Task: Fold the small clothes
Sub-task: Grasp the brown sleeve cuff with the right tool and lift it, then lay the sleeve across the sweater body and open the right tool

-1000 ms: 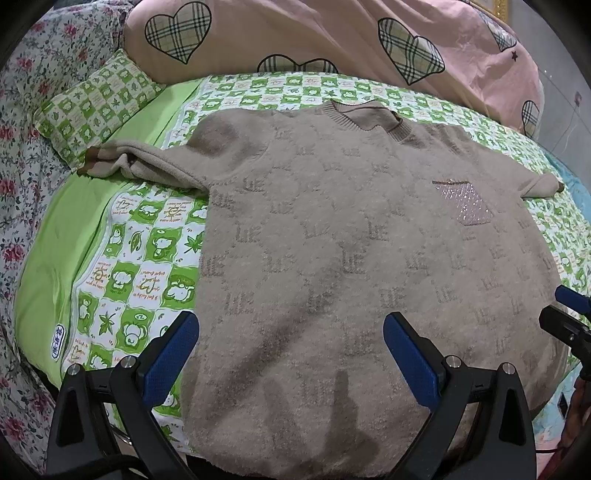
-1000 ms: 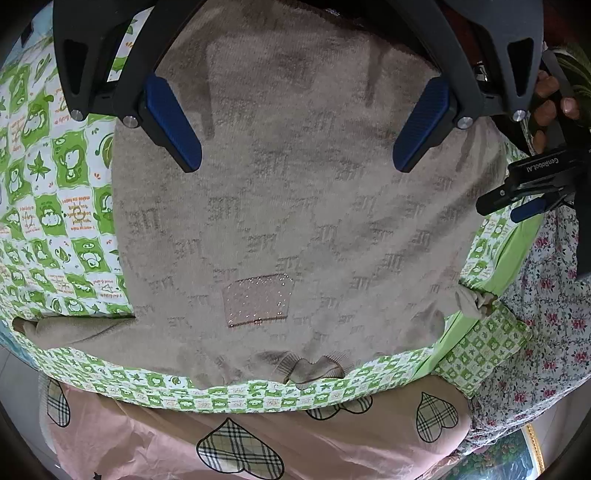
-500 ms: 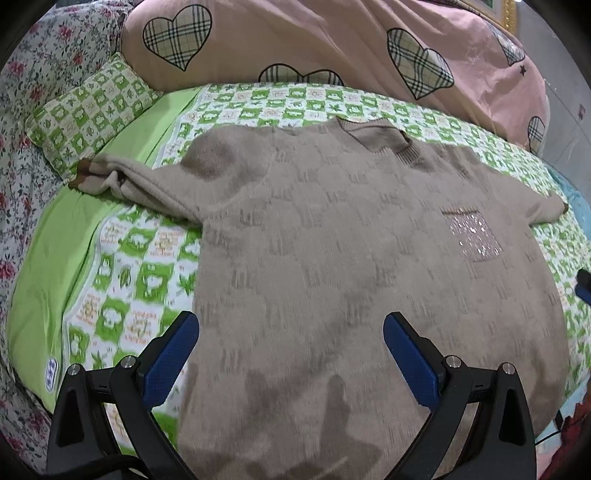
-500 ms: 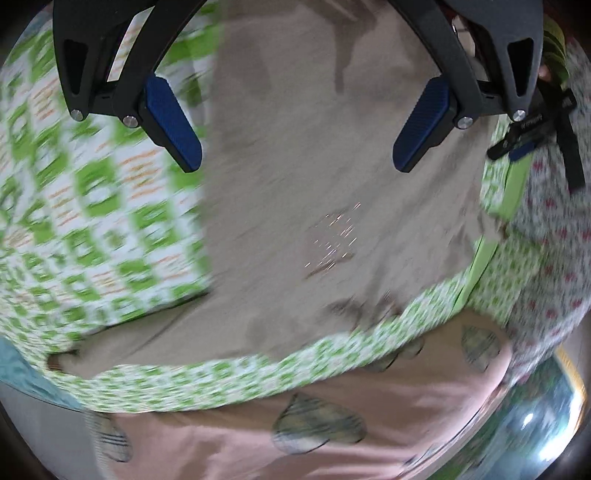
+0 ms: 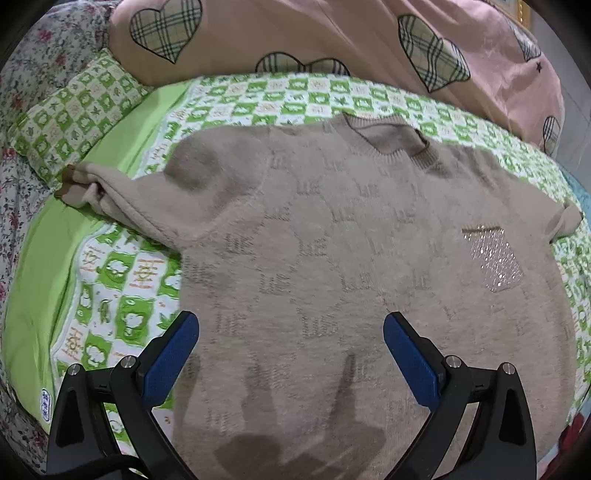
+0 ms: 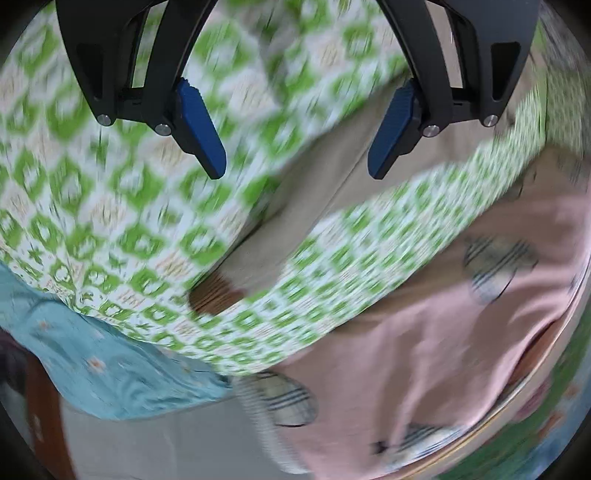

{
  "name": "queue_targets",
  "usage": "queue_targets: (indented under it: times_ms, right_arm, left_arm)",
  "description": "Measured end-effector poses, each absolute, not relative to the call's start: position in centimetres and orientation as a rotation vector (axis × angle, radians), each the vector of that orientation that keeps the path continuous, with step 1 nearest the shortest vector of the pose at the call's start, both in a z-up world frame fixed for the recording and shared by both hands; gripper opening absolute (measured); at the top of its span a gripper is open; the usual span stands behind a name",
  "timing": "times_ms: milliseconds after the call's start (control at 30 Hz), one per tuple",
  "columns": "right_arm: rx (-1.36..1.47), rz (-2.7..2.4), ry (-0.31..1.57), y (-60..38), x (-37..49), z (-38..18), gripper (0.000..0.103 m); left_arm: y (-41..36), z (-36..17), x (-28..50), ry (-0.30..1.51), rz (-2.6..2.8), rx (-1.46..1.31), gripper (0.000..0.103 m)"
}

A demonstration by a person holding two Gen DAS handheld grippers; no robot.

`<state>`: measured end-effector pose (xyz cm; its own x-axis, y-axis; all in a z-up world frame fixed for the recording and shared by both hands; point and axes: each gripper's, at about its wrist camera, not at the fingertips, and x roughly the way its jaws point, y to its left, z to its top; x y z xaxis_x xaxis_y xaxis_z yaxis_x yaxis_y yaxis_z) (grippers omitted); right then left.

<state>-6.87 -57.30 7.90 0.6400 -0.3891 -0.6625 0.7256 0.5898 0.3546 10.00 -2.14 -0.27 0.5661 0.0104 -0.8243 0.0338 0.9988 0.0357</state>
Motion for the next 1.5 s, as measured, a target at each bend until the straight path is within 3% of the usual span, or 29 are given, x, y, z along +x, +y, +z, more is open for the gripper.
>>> queue_targets:
  times_ms: [267,400,567,833,1133,1367,1467,1500]
  right_arm:
    - [0.864,-0.804,0.573,-68.2,-2.8,4.5,0.066]
    - [0.862,-0.834,0.636,-70.0,-1.3,2.7,0.013]
    - [0.679,-0.72,0.579,-65.5,-0.2,5.7,0.011]
    - [0.549,-0.241,0.585,-49.8,4.7,10.0,0.01]
    - [0.564,0.227,0.742,-28.2,13.8,5.4,0.01]
    - [0.569,0.379,0.848,-18.2,18.6,0.9,0.01]
    - [0.567,0.376,0.9,-17.1,19.4,-0.9,0.015]
    - [0.569,0.368,0.919,-17.2,19.5,-1.3,0.021]
  left_arm:
    - [-3.1,-2.1,12.1,1.045,-0.013,0.051,0.1]
    - [-3.3,-2.4,12.8,1.05,-0.02,0.026,0.1]
    - [-3.8,-2.7,12.9,1.047,-0.047,0.021,0.1]
    - [-2.8,-1.9,11.5,1.034,-0.092,-0.055,0.1]
    - [1.0,-0.7,10.4,0.999,-0.135,-0.183,0.1]
    - [3.4,-0.5,10.6,0.987,-0.189,-0.278,0.1]
    - [4.2,-0.6,11.2,0.987,-0.195,-0.3,0.1]
    - [4.4,-0.6,11.5,0.986,-0.204,-0.311,0.1]
